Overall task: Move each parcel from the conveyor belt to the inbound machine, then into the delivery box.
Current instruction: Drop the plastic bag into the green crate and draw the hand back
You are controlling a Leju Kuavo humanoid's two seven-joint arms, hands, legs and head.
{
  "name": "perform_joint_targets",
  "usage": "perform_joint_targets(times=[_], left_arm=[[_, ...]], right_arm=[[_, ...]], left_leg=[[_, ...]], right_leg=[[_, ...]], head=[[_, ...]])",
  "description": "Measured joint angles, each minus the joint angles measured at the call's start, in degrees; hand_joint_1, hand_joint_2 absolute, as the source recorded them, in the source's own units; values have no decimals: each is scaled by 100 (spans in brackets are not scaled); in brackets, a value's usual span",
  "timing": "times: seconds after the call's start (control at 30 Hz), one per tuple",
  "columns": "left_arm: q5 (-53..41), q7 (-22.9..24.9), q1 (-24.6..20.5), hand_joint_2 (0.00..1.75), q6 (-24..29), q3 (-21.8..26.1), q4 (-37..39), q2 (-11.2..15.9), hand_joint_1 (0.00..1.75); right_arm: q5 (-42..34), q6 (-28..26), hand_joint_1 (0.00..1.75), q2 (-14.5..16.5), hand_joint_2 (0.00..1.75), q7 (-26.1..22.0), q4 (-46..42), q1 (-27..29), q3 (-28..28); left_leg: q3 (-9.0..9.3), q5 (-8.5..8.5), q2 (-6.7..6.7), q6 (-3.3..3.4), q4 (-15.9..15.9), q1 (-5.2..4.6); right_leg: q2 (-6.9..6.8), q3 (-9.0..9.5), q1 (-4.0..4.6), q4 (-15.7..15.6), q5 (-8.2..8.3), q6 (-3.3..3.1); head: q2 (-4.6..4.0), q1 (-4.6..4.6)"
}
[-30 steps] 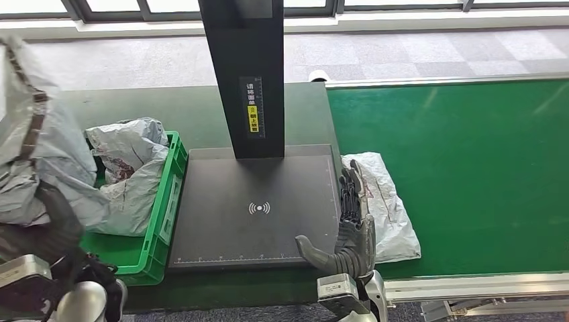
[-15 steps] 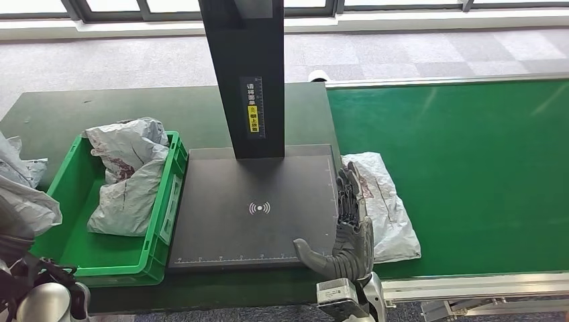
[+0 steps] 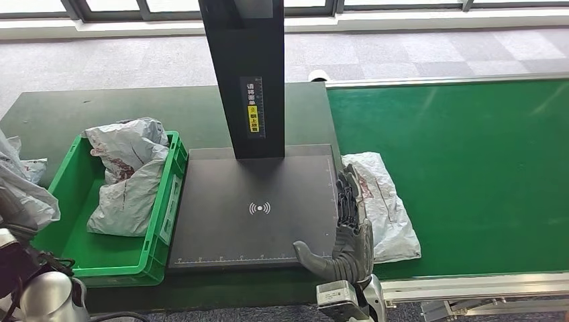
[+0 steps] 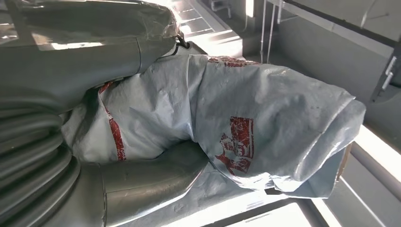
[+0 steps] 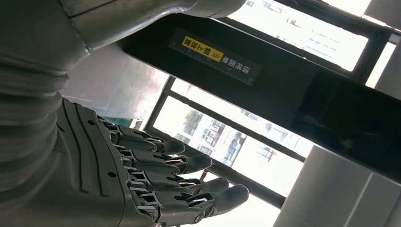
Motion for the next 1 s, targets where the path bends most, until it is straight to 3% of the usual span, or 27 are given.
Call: perform_joint_targets(times=[0.1,0.17,0.33,0.43,0.67,1.0], left_arm=[[-581,48,-123,175,-1,87,424,13,175],[-1240,332,-282,175,-6,139,994,64,175],[-2759,1973,-796,175,-232,52,2754,362,175],[-3215,2573,-1134,175,-447,-158,3817,546,175],[-3242,2650,-1657,175,-422,-418,5028,821,175],[-3234,2650,-1892,175,-432,-470,5401,940,175]], right_arm=[[9,16,0,-2,175,14,-6,15,0],[36,37,0,-5,175,31,-32,28,0],[144,209,0,-15,175,119,-121,69,0],[219,404,0,-16,175,206,-128,-24,0],[250,497,0,-16,175,244,-127,-187,0],[250,514,0,-14,175,242,-130,-246,0]], left_leg=[[1,0,-3,0,0,-1],[3,1,-5,-1,0,-2],[6,11,4,-11,0,-1],[12,18,-16,-7,-4,-7],[52,-37,-83,-2,-36,-27],[77,42,-107,-48,-63,-25]], right_leg=[[-4,0,-1,-2,0,0],[-7,1,-1,-2,0,0],[2,-3,0,0,11,-10],[-17,11,-6,0,9,-6],[-101,108,-24,-5,-89,-15],[-118,124,-8,1,-34,-51]], head=[[0,0],[0,1],[0,0],[0,-1],[0,-1],[0,0]])
